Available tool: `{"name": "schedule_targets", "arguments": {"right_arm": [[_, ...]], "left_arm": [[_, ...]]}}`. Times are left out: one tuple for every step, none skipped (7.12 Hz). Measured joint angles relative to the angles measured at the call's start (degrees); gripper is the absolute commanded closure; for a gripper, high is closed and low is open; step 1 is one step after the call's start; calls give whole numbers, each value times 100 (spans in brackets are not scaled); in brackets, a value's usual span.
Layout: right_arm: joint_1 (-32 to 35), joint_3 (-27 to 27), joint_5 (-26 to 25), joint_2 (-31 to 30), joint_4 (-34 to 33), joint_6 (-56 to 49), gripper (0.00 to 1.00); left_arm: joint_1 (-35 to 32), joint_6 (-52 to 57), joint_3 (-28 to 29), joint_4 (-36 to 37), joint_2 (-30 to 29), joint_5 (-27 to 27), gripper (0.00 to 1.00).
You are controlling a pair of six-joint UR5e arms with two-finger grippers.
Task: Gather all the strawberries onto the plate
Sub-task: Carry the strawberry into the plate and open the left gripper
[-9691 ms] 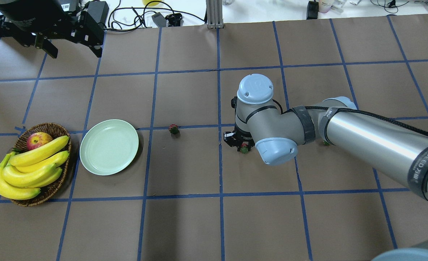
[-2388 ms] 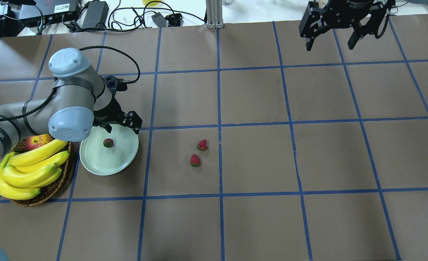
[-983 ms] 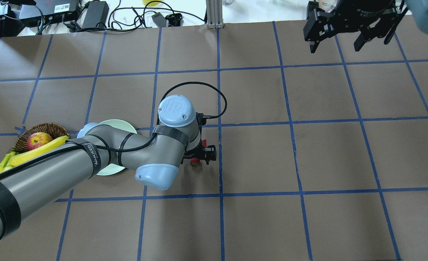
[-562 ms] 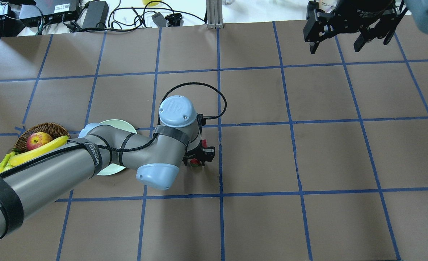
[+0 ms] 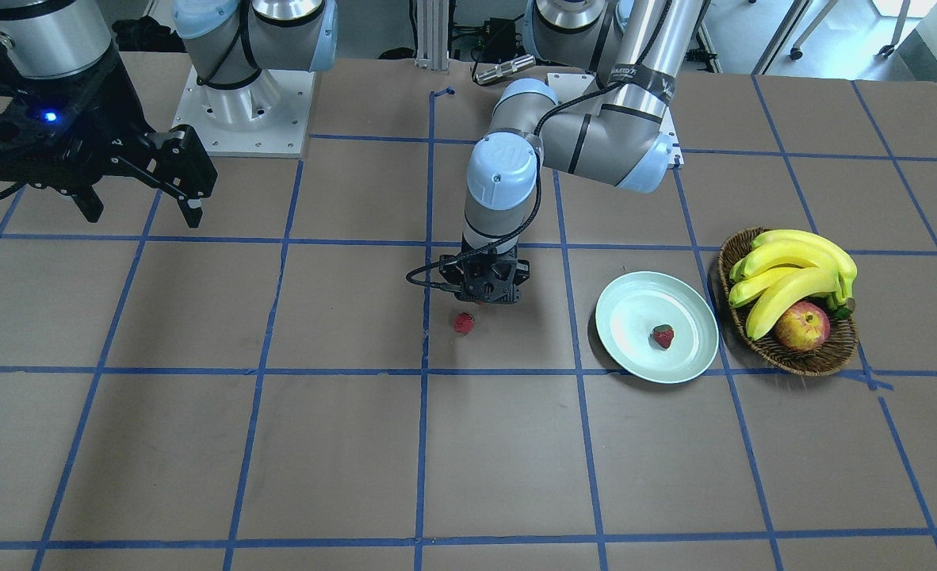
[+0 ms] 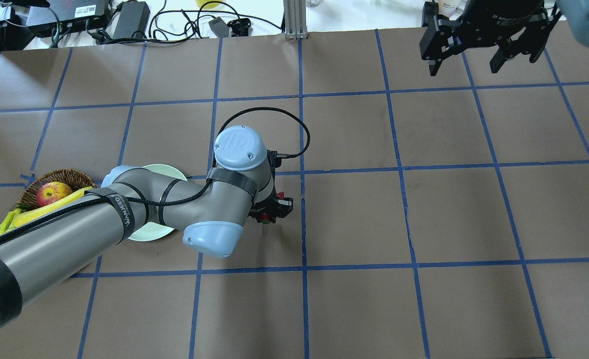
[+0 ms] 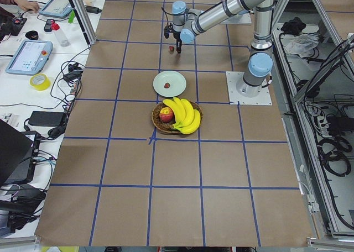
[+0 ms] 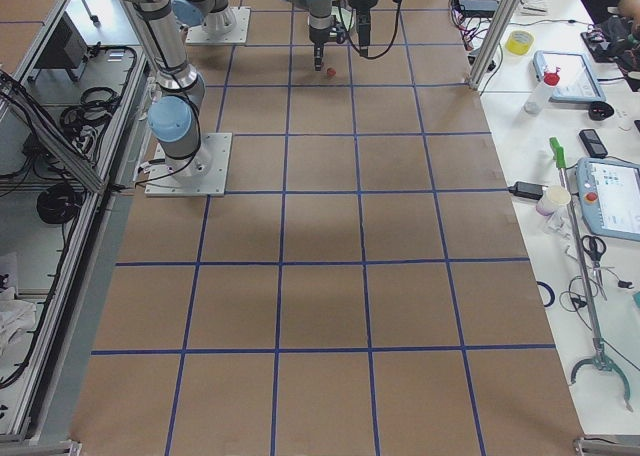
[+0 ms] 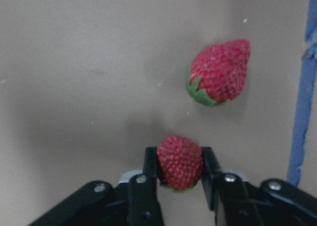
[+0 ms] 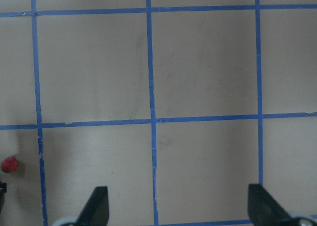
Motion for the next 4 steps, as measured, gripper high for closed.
{"name": "schedule_targets", "arguments": {"right_arm": [[2, 7, 8, -1, 5, 0, 0], [2, 16, 10, -2, 3, 0, 0], [2, 26, 7, 2, -1, 0, 0], [2, 33, 1, 13, 0, 4, 0]], "left_arm": [[285, 148, 135, -102, 72, -8, 100], [651, 509, 274, -308, 161, -4, 100], [1085, 1039, 380, -532, 253, 8, 100], [1548, 1639, 437, -693, 324, 16, 100]]}}
